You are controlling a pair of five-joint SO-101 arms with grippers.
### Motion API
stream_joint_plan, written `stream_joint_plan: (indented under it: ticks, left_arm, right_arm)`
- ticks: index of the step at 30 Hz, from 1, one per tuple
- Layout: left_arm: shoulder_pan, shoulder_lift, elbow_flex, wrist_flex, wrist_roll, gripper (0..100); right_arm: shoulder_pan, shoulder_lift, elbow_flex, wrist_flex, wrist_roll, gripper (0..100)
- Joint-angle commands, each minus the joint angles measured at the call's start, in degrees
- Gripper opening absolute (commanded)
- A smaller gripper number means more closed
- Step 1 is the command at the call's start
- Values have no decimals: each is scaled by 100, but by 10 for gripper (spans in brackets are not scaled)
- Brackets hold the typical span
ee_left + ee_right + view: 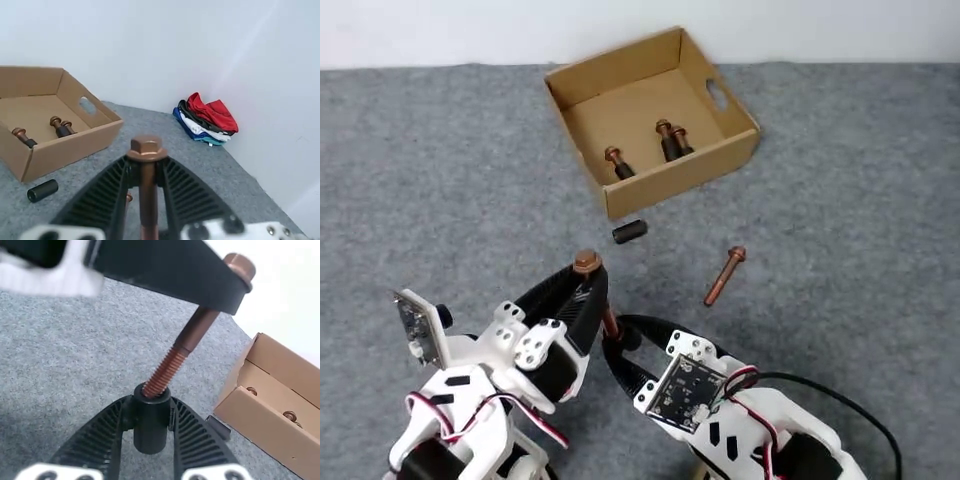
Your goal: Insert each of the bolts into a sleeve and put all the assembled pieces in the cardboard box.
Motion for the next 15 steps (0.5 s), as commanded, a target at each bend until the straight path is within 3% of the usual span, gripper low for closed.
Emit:
stream_joint_plan:
  ticks: [1,15]
  left_arm:
    - [-26,-18,-31,-220,-97,6]
    - [958,-53,-998,2505,-642,6]
  right_arm:
    - [-48,-22,-62,-136,44,8]
    - [-13,-22,-79,-136,53,8]
